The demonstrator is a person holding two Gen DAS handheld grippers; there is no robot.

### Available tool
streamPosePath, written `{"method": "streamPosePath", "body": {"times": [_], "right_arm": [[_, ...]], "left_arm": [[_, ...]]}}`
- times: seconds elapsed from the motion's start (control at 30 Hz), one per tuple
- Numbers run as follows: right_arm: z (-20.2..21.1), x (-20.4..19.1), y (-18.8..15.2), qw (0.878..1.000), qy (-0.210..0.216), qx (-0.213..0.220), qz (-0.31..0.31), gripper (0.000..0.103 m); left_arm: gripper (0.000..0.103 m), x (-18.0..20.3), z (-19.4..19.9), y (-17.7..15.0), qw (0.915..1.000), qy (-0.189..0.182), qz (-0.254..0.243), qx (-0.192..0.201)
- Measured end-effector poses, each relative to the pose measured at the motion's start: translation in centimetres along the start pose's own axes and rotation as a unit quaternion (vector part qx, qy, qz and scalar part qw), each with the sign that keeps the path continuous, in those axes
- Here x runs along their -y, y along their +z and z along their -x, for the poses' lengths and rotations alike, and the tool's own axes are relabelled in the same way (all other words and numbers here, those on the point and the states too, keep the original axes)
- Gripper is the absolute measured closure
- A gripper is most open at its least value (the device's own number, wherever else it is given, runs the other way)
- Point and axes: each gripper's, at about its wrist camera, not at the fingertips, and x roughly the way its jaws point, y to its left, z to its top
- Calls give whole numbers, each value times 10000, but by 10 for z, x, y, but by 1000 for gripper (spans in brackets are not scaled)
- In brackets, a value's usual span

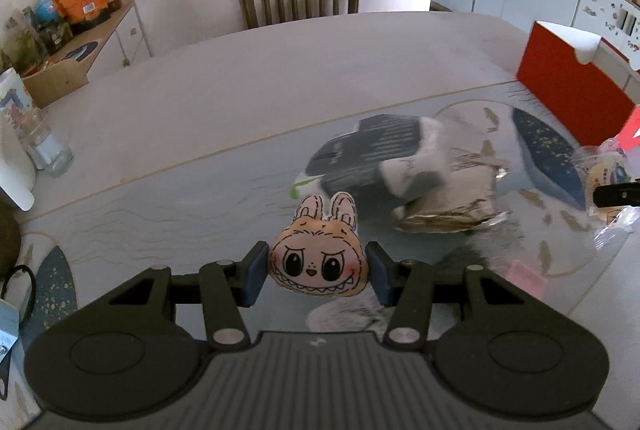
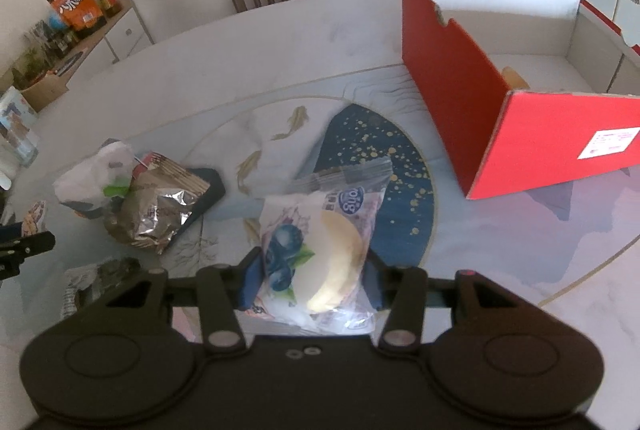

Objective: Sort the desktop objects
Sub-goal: 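Carry the plush doll with the left gripper while the right carries the bread bag to the red box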

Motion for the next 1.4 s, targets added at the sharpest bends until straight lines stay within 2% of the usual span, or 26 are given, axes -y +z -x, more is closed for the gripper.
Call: {"method": "streamPosePath", "body": {"times": [0.37, 0.7, 1.4], "right_arm": [[29, 19, 6, 9996, 239, 154, -19, 53], [53, 39, 19, 9988, 245, 402, 104, 54], [87, 99, 73, 9944, 480, 885, 313, 54]], "left_arm": [[52, 47, 22, 13, 9998, -138, -76, 128], [52, 86, 35, 29, 9992, -269, -102, 274], [52, 176, 36, 85, 9967, -490, -363, 533]]}}
